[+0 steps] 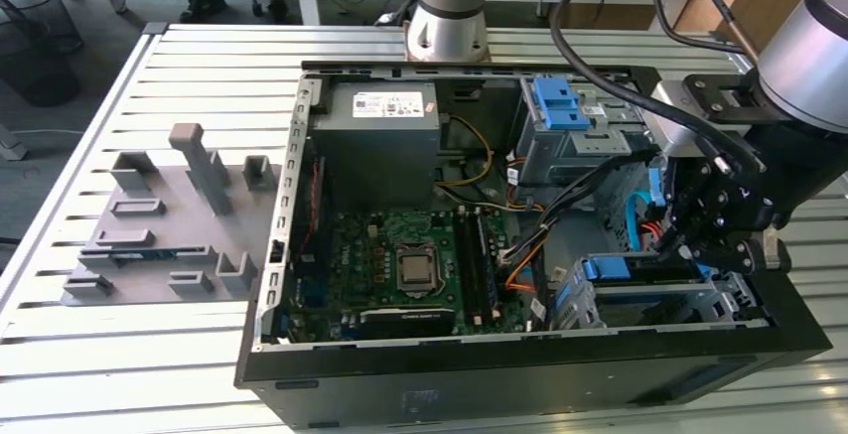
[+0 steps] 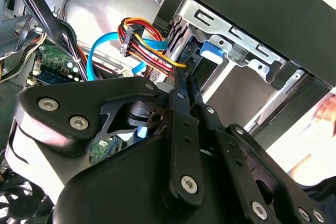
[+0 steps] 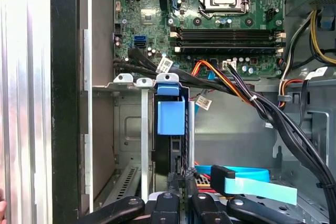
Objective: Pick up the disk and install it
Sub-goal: 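Insert the first disk wire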
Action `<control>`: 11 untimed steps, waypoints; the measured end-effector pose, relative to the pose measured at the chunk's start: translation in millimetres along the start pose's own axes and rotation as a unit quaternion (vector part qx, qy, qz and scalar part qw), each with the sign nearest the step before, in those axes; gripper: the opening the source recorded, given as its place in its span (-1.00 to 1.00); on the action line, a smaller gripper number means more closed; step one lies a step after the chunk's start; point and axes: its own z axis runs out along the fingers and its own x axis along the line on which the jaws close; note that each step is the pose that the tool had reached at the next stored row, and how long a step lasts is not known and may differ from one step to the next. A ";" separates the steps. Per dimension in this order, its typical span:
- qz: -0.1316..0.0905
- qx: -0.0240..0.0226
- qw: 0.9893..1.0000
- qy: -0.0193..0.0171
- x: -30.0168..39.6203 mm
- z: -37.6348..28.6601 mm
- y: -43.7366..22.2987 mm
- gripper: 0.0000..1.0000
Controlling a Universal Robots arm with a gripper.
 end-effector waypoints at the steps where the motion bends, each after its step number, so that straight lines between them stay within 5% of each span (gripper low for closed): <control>1: 0.000 0.000 1.000 0.000 0.0 0.1 0.0 -0.68; 11: 0.000 0.000 1.000 -0.001 0.0 -4.4 -0.3 -0.54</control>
